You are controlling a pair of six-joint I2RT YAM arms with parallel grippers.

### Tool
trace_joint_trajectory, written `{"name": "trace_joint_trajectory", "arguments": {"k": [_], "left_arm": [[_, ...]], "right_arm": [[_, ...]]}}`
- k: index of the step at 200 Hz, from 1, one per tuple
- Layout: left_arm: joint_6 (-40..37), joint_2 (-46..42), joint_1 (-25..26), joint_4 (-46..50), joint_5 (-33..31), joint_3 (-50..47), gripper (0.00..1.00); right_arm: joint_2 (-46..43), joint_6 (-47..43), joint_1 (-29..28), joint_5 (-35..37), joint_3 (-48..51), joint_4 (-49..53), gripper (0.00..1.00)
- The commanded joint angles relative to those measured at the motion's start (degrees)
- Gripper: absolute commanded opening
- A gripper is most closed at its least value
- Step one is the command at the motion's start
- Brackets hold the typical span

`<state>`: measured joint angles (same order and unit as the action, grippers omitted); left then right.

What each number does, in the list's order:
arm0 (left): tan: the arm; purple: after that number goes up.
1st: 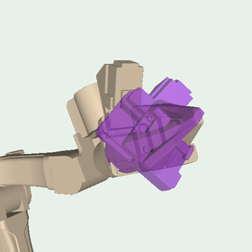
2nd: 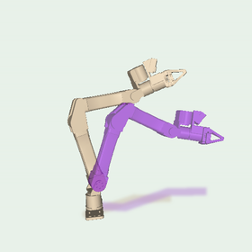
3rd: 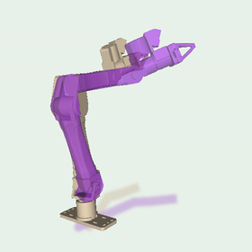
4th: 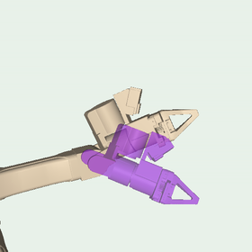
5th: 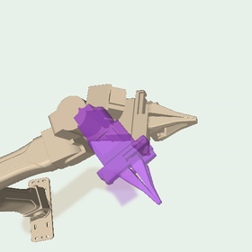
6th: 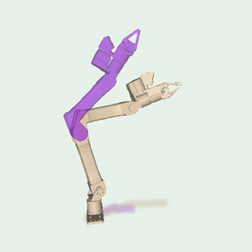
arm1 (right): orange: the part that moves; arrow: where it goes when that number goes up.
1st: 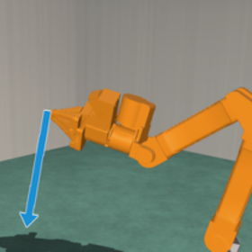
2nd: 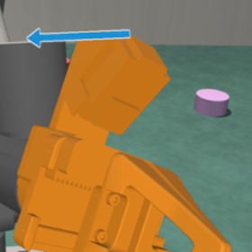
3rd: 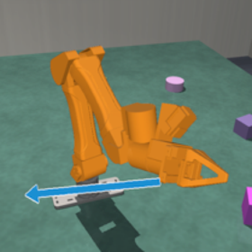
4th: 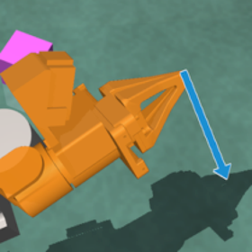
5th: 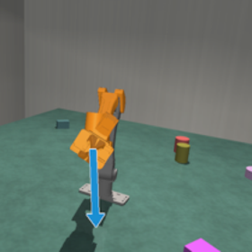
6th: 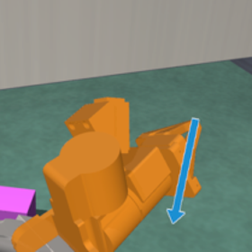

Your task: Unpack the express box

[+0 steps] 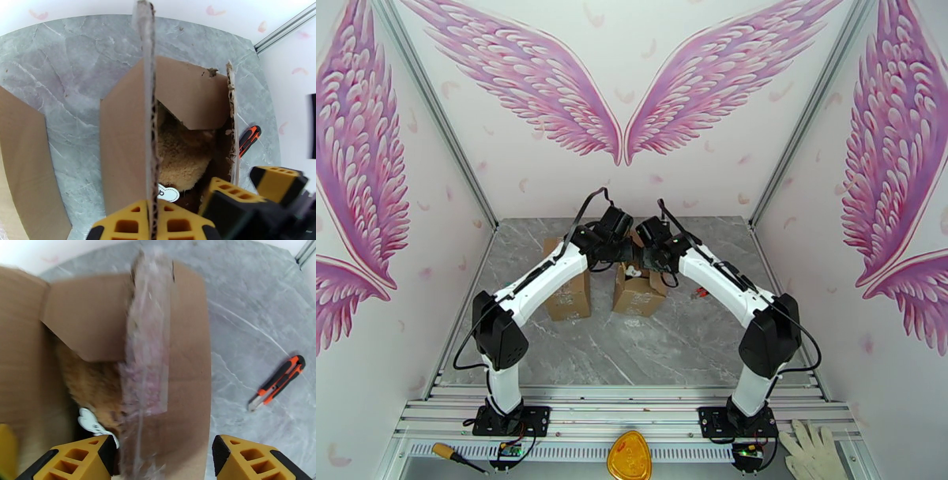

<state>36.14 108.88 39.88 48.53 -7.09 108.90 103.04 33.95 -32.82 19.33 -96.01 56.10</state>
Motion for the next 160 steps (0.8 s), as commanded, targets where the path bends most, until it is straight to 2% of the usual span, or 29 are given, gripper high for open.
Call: {"name": "trace_joint_trajectory", "arguments": {"k": [1, 23, 48, 76, 121, 160], "left_arm": [[0.2, -3.7, -0.4, -4.1, -0.5, -1.4, 0.0], [-0.2, -4.6, -1.5, -4.9, 0.3, -3.8, 0.0], [-0.7, -6.0, -3.0, -6.3, 2.0, -7.1, 0.0], [-1.1, -6.2, -4.5, -6.7, 4.5, -8.9, 0.0], [0.2, -7.4, -6.6, -9.9, 7.9, -13.6, 0.0], [1.9, -7.5, -7.8, -12.8, 12.0, -15.4, 0.0]], "right_arm": [[-1.0, -3.1, -0.5, 5.1, -3.7, 3.9, 0.56], [-3.1, -5.3, -0.2, 6.3, -3.7, 3.6, 0.51], [-4.5, -5.9, 1.3, 2.6, -3.5, 4.7, 0.42], [-6.9, -5.5, 4.5, -2.9, 1.7, 1.9, 0.39], [-12.6, -3.8, 11.4, -17.1, 14.1, -9.1, 0.41], [-13.4, -4.7, 13.7, -21.9, 12.2, -8.1, 0.5]]}}
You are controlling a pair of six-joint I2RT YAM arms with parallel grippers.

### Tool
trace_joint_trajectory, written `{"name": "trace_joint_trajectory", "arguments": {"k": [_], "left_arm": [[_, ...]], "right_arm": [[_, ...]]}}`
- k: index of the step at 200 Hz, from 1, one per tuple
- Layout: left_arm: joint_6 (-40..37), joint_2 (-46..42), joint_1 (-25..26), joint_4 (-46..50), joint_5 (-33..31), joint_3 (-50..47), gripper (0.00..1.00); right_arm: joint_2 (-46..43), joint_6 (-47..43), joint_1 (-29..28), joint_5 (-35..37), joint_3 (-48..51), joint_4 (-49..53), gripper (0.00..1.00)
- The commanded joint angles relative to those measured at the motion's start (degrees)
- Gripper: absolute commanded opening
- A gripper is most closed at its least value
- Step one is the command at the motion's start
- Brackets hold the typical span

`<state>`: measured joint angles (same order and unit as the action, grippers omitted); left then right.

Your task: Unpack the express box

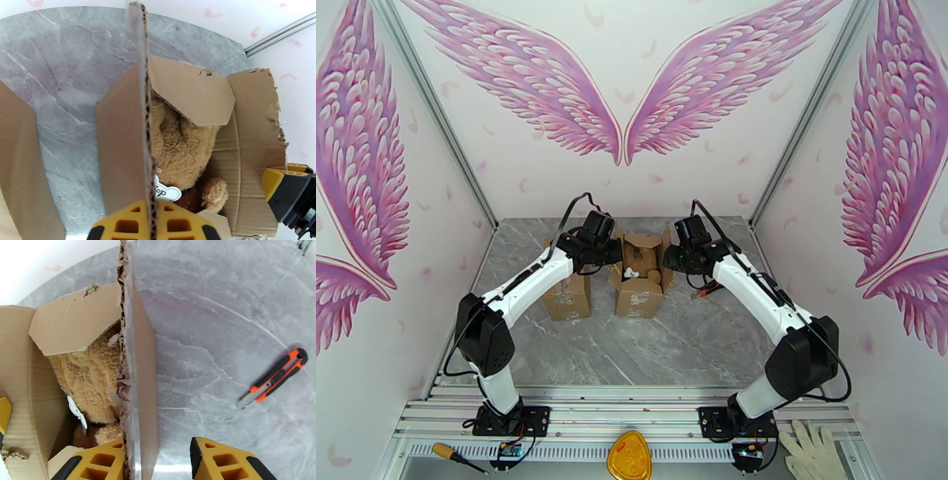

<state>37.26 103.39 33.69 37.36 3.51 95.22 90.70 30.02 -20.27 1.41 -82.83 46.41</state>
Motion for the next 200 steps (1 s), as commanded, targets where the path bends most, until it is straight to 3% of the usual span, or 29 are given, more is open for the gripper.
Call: {"name": "trace_joint_trajectory", "arguments": {"k": [1, 23, 58, 102, 141, 200], "left_arm": [[0.8, -2.1, -1.6, -1.6, 1.5, -1.7, 0.0], [1.4, -2.1, -1.5, -2.2, 2.6, -1.1, 0.0], [1.6, -2.2, -1.2, -2.3, 2.7, -0.1, 0.0], [2.5, -1.8, -0.9, -3.3, 3.4, -0.9, 0.0], [1.7, -1.3, -0.8, -2.9, 3.4, -1.0, 0.0], [1.1, -1.2, -1.1, -2.2, 2.8, -2.3, 0.0]], "right_arm": [[-1.2, -0.9, 1.1, -4.1, -1.2, 1.6, 0.5], [-2.6, -1.9, 0.2, -3.5, -6.6, 4.1, 0.55], [-0.2, -3.6, -8.2, 8.6, -19.4, 12.1, 0.53], [7.5, 0.3, -17.1, 9.6, -26.9, 13.2, 0.48], [14.5, 4.3, -18.1, 12.6, -26.3, 15.1, 0.49], [13.6, 5.1, -16.2, 16.1, -16.5, 11.3, 0.57]]}}
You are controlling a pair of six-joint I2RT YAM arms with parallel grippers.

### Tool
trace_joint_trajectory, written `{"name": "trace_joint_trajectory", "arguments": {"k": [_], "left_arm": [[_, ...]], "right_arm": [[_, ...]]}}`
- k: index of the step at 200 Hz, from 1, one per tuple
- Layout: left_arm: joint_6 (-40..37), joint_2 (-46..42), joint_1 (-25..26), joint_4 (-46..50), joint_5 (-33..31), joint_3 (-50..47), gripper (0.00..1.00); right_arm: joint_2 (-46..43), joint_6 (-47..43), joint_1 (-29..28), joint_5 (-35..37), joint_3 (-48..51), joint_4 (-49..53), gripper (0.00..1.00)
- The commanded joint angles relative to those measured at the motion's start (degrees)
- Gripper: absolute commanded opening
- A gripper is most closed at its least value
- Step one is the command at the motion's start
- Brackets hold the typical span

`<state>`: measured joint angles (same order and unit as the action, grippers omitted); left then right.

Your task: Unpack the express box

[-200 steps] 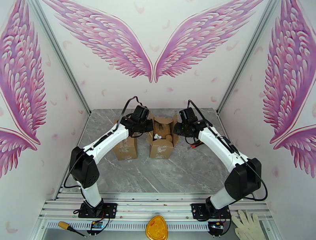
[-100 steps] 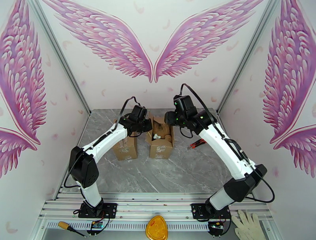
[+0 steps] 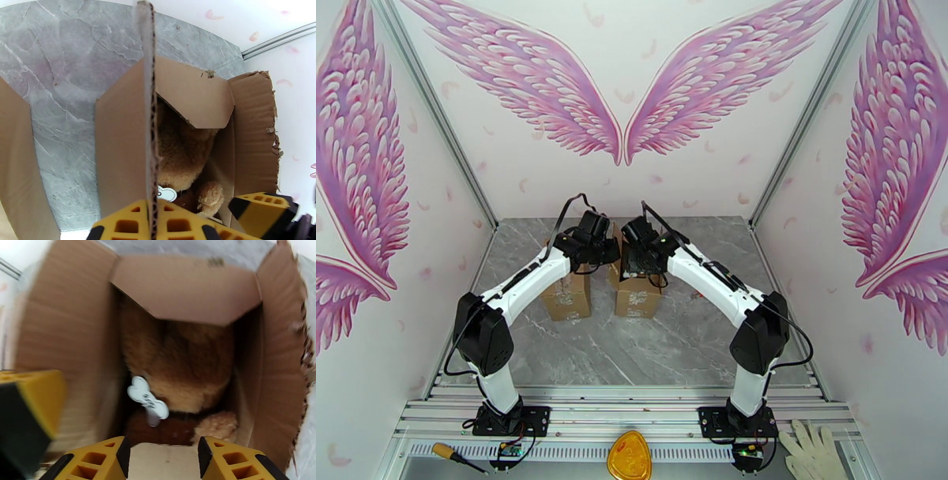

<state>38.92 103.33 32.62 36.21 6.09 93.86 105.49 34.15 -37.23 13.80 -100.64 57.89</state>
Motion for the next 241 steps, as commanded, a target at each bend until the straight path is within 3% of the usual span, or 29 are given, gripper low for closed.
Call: {"name": "trace_joint_trajectory", "arguments": {"k": [1, 34, 65, 101, 141, 176, 217, 241], "left_arm": [[-0.6, -1.1, 0.0, -1.1, 0.2, -0.9, 0.0], [-0.9, -1.2, -0.2, -0.9, -0.1, -1.9, 0.0], [-1.1, -0.5, -0.2, -0.9, 0.0, -2.2, 0.0], [-1.0, 0.1, 0.0, -1.2, 0.0, -2.3, 0.0], [-1.0, 1.1, 0.1, -1.3, 0.5, -1.4, 0.0], [-1.1, 2.1, 0.1, -1.0, 0.4, -0.5, 0.0], [-1.4, 2.8, -0.2, -0.4, 0.0, 0.6, 0.0], [-1.8, 3.7, -0.7, 0.4, 0.0, 0.9, 0.0]], "right_arm": [[-1.2, 0.9, 0.8, 3.8, 1.4, -0.1, 0.57], [0.0, -0.2, 1.9, 6.6, 2.8, 0.4, 0.75], [3.3, -1.2, 3.8, 2.8, 3.2, -1.9, 0.84], [8.0, -3.0, 3.7, 2.1, 0.1, -2.8, 0.86], [13.9, -5.0, 3.8, -0.8, -3.9, -2.5, 0.79], [16.5, -5.6, 3.9, -1.6, -5.3, -2.6, 0.59], [13.1, -8.4, 3.8, -1.5, -5.8, -3.6, 0.0], [7.7, -9.3, 3.6, -2.8, -5.5, -4.9, 0.0]]}}
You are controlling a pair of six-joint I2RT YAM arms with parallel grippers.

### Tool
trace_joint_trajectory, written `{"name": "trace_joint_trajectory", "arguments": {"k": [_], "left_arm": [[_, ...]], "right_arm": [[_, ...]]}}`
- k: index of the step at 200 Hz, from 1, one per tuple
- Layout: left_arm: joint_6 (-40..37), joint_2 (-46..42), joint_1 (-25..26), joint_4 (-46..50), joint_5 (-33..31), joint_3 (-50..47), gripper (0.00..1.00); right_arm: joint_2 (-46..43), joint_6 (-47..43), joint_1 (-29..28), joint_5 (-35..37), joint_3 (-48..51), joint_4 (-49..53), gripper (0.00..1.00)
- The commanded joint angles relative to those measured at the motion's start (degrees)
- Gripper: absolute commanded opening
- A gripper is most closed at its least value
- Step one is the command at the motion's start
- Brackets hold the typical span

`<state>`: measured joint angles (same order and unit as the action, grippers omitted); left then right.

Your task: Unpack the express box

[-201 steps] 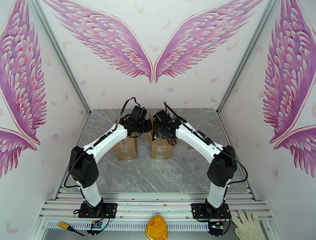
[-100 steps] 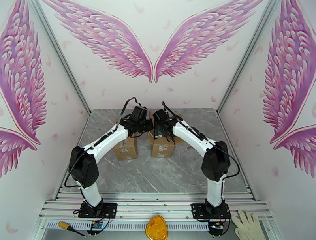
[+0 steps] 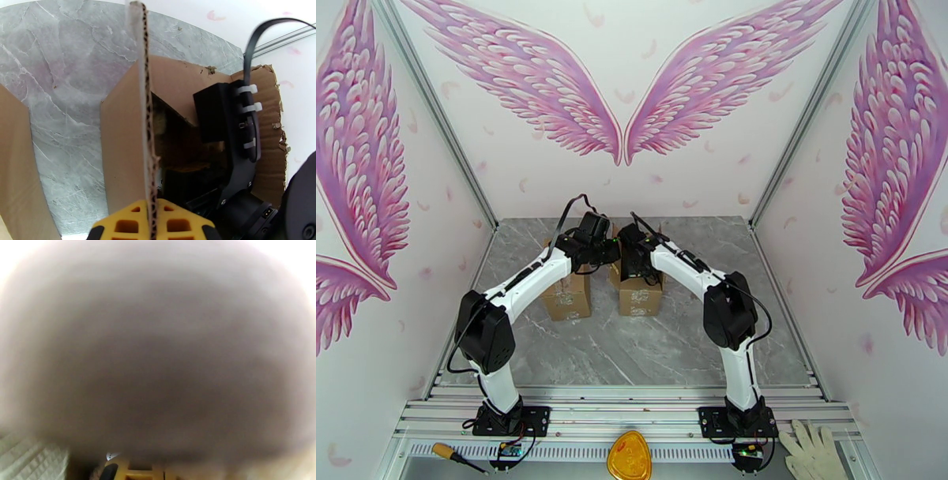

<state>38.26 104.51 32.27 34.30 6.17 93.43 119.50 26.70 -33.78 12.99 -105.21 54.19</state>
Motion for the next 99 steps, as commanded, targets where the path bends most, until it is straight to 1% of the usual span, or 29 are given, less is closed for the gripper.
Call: {"name": "trace_joint_trajectory", "arguments": {"k": [1, 30, 48, 99], "left_arm": [[-1.2, 2.6, -0.4, 2.4, 0.0, 1.4, 0.0], [-1.7, 3.1, -1.0, 2.9, -0.2, 1.1, 0.0], [-2.7, 3.2, -1.1, 3.3, -1.0, 1.1, 0.0], [-2.4, 3.3, -1.4, 4.4, -0.7, 2.0, 0.0]], "right_arm": [[-6.6, -1.9, 0.2, -2.2, -0.9, -1.3, 0.0], [-15.8, -3.1, 0.1, -6.5, 2.5, -7.2, 0.0], [-21.1, -3.3, 0.1, -8.0, 4.5, -10.0, 0.0], [-32.8, -3.1, 0.4, -5.1, 9.7, -17.3, 0.0]]}}
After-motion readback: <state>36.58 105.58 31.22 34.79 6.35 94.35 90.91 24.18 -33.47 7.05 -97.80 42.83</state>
